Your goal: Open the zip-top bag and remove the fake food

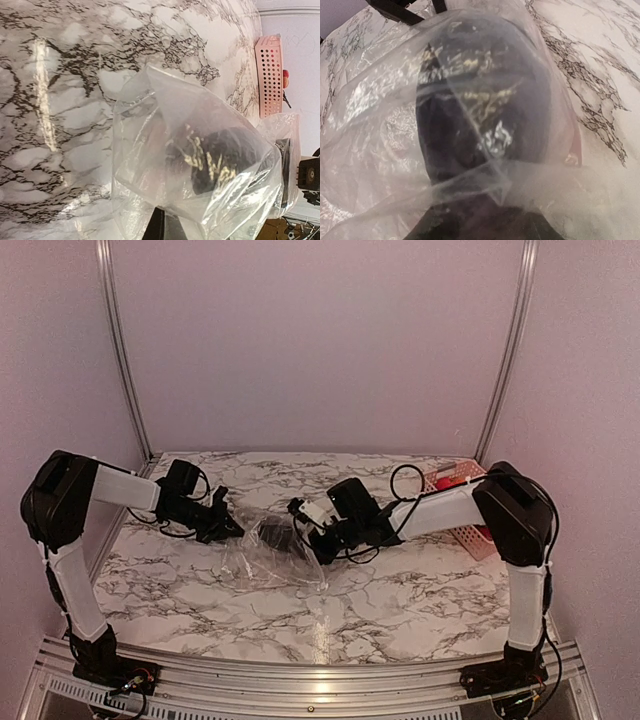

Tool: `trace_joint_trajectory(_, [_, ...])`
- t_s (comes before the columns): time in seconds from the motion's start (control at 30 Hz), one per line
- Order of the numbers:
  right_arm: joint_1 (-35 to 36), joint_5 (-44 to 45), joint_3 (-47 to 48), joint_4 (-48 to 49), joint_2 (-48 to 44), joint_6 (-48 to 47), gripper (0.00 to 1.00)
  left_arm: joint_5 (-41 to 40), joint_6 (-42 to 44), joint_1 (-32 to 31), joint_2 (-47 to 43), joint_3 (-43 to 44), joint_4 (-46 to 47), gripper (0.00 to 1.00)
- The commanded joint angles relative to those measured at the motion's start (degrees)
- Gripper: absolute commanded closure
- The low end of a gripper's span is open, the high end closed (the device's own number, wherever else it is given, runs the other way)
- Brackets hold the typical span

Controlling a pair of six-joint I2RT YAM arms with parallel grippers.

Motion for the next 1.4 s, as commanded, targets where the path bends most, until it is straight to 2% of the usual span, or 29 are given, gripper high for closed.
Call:
trace_joint_trajectory(0.0, [-0.44, -0.69, -3.34, -0.44, -5.31, 0.78, 0.66, -5.75, -1.77, 2.25, -1.82, -1.37, 0.84, 1.0])
trace_joint_trajectory(0.47, [-2.57, -0.97, -13.86, -6.49, -18.22, 0.71, 0.71, -11.65, -1.6, 5.84, -2.19, -1.35, -2.32, 1.0])
trace_joint_trajectory(0.83, [-10.12, -1.92, -20.11, -15.55, -34.23, 1.98, 0.71, -11.58, -0.1, 5.98, -1.64, -0.82, -3.33, 1.0])
trace_joint_trajectory(0.93, [-14.87, -2.02, -20.21, -17.37, -37.95, 2.15, 0.7, -10.95, -0.1, 5.98, -1.31, -0.5, -3.07, 1.0])
trace_joint_trajectory(1.07, [-24.95, -3.49, -18.93, -17.69, -39.66, 2.94, 0.7, -9.98, -0.31, 5.98, -1.2, -0.44, -2.23, 1.0])
trace_joint_trajectory(1.37, [-45.76, -3.97, -10.72, -16.69, -36.52, 6.01, 0.69, -9.7, -0.72, 5.98, -1.77, -0.97, -1.74, 1.0])
